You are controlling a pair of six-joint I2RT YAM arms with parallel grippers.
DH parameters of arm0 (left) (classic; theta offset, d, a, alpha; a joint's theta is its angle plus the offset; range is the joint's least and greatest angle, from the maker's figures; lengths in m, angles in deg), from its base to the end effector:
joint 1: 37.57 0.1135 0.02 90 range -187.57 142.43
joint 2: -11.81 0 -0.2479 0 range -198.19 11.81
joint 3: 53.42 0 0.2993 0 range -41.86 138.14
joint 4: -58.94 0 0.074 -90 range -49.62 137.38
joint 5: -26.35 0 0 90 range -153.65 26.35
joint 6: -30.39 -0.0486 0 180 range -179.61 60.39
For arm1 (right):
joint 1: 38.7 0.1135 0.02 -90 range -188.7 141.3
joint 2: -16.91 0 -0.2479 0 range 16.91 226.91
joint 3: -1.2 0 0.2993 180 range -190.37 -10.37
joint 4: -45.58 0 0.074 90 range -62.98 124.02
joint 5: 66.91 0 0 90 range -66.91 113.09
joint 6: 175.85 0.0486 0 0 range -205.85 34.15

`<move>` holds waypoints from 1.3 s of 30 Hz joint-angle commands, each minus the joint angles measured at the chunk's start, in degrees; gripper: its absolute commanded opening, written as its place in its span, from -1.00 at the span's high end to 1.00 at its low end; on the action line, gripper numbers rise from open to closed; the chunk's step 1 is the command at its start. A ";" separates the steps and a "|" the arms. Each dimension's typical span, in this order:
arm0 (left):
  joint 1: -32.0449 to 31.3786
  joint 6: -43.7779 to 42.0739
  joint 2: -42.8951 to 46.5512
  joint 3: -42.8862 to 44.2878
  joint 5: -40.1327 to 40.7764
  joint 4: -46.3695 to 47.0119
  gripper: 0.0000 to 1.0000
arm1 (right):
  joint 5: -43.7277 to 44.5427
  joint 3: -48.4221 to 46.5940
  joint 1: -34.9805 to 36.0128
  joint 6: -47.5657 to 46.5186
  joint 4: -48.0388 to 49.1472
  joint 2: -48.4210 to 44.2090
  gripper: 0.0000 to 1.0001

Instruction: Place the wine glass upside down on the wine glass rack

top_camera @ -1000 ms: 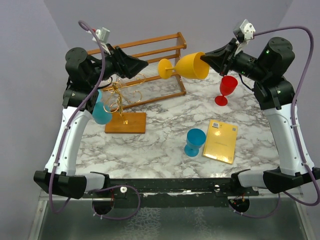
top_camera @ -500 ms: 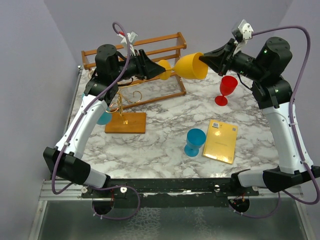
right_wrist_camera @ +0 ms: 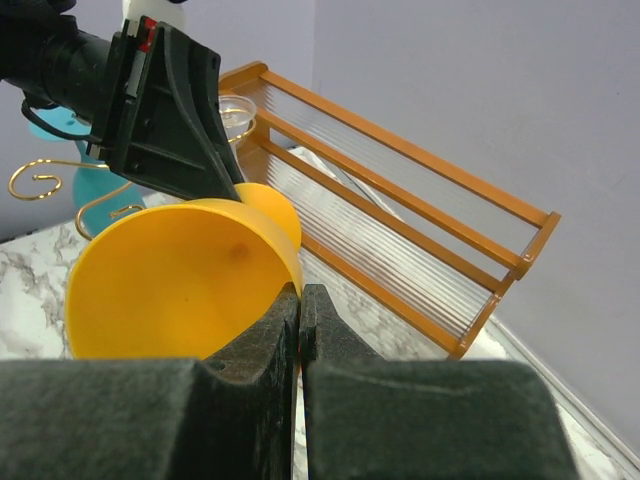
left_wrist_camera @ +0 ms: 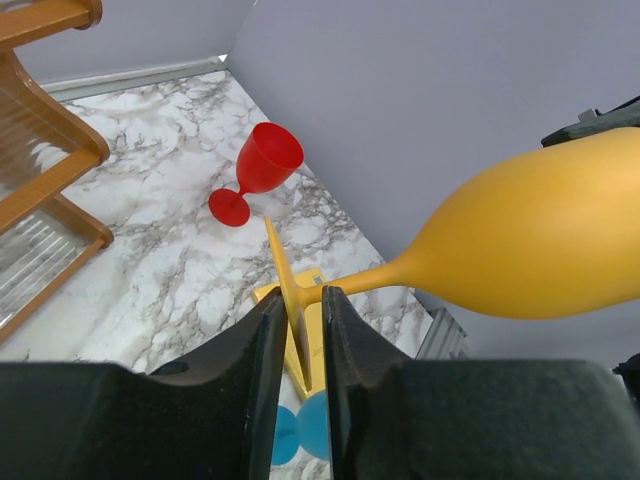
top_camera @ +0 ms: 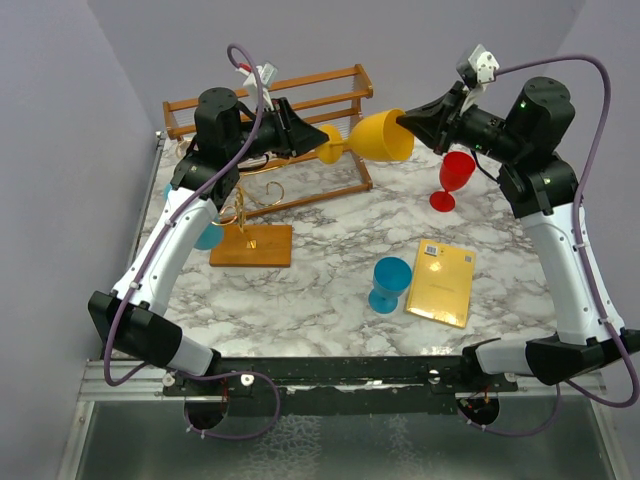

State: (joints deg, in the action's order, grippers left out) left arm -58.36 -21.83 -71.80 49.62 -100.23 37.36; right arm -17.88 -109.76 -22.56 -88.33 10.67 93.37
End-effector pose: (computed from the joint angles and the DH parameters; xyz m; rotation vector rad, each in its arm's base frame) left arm 0.3521 -0.1647 0.4552 0.2808 1.7410 -1.2761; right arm 0.2979 0.1194 0.5232 -0.8049 1.4134 0.7457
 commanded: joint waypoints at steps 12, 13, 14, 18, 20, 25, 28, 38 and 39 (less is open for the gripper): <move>-0.32 -0.82 1.33 0.01 1.14 0.84 1.00 | 0.14 0.87 0.29 -2.96 0.95 -2.06 0.63; -0.19 -1.21 1.60 0.13 1.22 1.02 1.00 | 0.04 0.87 0.29 -3.60 0.40 -2.26 0.52; -0.04 -1.74 1.79 0.31 1.29 1.00 1.00 | 0.14 0.87 0.29 -4.42 -0.18 -2.47 0.40; 1.32 -3.99 2.86 1.20 1.50 0.97 1.00 | 2.17 1.38 0.29 -8.47 -3.18 -3.81 -0.07; 2.24 -5.19 3.55 1.41 1.84 1.09 1.00 | 3.64 2.21 0.34 -10.56 -4.63 -4.88 -0.30; 5.28 -10.35 5.32 2.02 3.60 0.79 1.00 | 7.84 6.21 0.34 -15.52 -5.83 -8.79 -0.72; 6.28 -16.39 6.42 3.55 6.84 -0.75 1.00 | 10.12 8.50 0.29 -18.14 -6.70 -10.86 -0.81; 5.95 -40.53 4.09 15.89 18.09 -12.49 1.00 | 10.51 20.04 0.29 -26.40 -8.50 -13.99 -0.89; 5.75 -42.05 3.53 17.04 19.03 -13.37 1.00 | 9.65 20.99 0.29 -26.96 -8.66 -14.16 -0.89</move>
State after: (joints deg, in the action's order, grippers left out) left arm -52.22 -52.95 -67.13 61.58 -87.29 28.90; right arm -8.05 -92.19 -22.52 -110.52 3.93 79.80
